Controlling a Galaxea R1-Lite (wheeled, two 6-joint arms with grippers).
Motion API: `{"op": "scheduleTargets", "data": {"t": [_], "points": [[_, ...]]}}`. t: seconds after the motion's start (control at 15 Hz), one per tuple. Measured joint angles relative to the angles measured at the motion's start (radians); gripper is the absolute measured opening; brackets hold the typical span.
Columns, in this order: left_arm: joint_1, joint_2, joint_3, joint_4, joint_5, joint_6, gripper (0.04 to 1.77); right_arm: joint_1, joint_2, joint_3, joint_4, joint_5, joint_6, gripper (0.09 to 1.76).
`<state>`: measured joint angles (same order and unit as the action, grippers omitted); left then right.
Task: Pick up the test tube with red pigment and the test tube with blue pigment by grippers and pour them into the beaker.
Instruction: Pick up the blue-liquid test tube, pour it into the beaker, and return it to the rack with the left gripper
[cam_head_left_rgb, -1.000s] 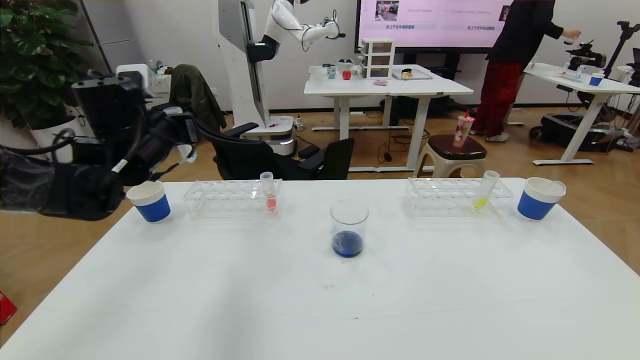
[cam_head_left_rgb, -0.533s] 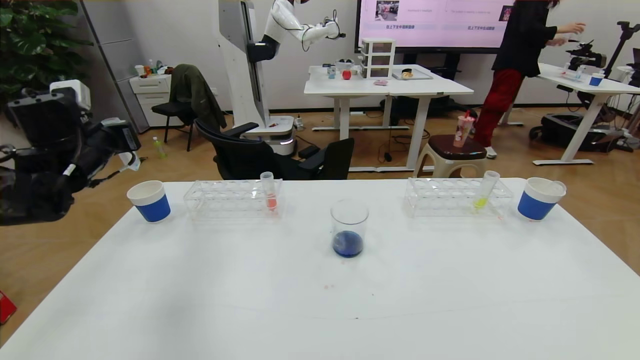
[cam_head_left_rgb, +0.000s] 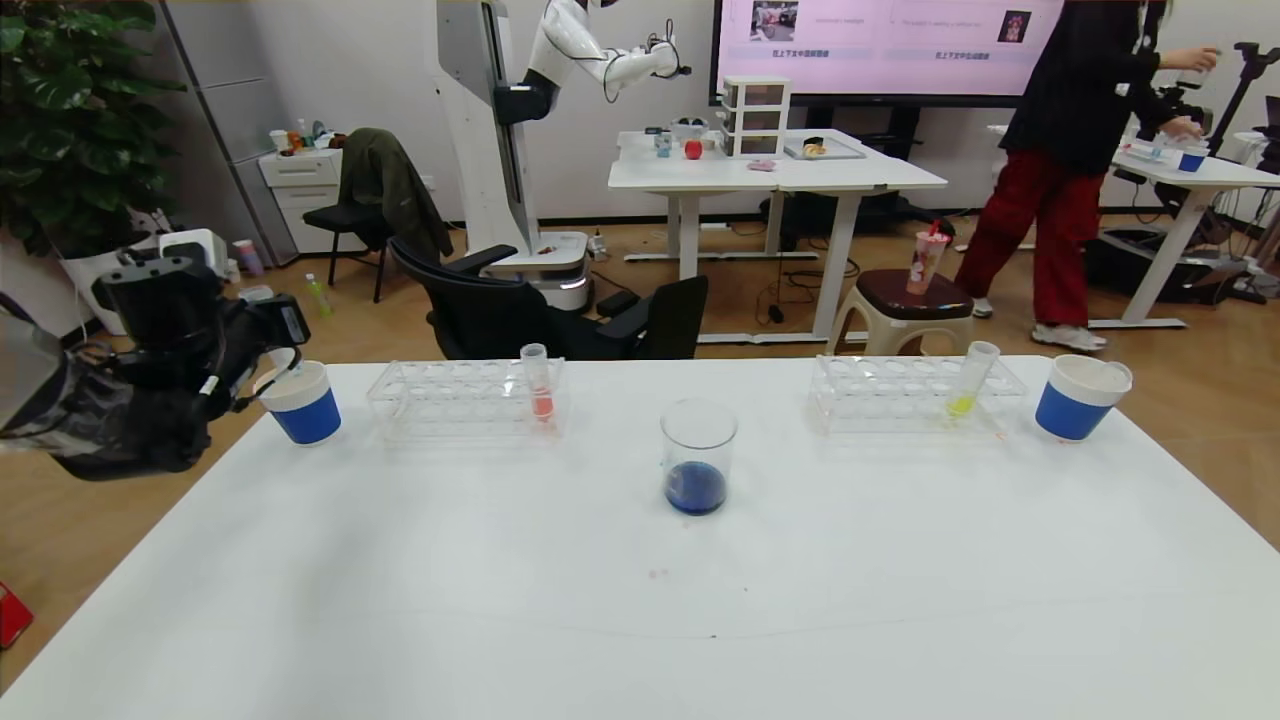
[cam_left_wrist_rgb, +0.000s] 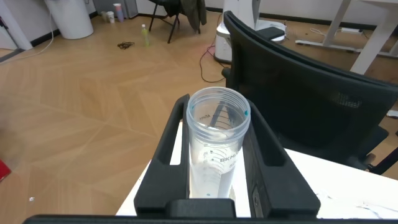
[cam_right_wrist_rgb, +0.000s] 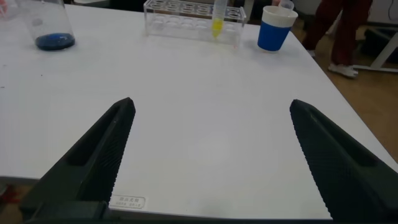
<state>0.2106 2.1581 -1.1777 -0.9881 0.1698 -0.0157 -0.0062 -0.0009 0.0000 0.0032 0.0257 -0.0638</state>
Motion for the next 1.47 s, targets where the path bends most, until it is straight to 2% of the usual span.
{"op": "scheduleTargets", "data": {"t": [0.53, 0.6, 0.67, 0.73, 0.8, 0.87, 1.2, 1.47], "points": [[0.010, 0.086, 0.055, -0.071, 0.001, 0.000, 0.51, 0.000, 0.000, 0.000, 0.000, 0.000, 0.000, 1.74], [0.010, 0.087, 0.060, -0.081, -0.001, -0.001, 0.64, 0.000, 0.000, 0.000, 0.000, 0.000, 0.000, 1.74], [0.010, 0.087, 0.066, -0.099, -0.005, 0.000, 0.91, 0.000, 0.000, 0.000, 0.000, 0.000, 0.000, 1.74], [0.010, 0.087, 0.072, -0.106, -0.006, 0.004, 1.29, 0.000, 0.000, 0.000, 0.000, 0.000, 0.000, 1.74], [0.010, 0.087, 0.077, -0.106, -0.006, 0.008, 1.60, 0.000, 0.000, 0.000, 0.000, 0.000, 0.000, 1.74], [0.010, 0.087, 0.079, -0.107, -0.006, 0.009, 1.74, 0.000, 0.000, 0.000, 0.000, 0.000, 0.000, 1.74], [-0.005, 0.056, 0.047, -0.098, -0.006, 0.009, 1.75, 0.000, 0.000, 0.000, 0.000, 0.000, 0.000, 1.74], [-0.109, -0.049, -0.016, 0.033, -0.008, 0.005, 1.75, 0.000, 0.000, 0.000, 0.000, 0.000, 0.000, 1.74]]}}
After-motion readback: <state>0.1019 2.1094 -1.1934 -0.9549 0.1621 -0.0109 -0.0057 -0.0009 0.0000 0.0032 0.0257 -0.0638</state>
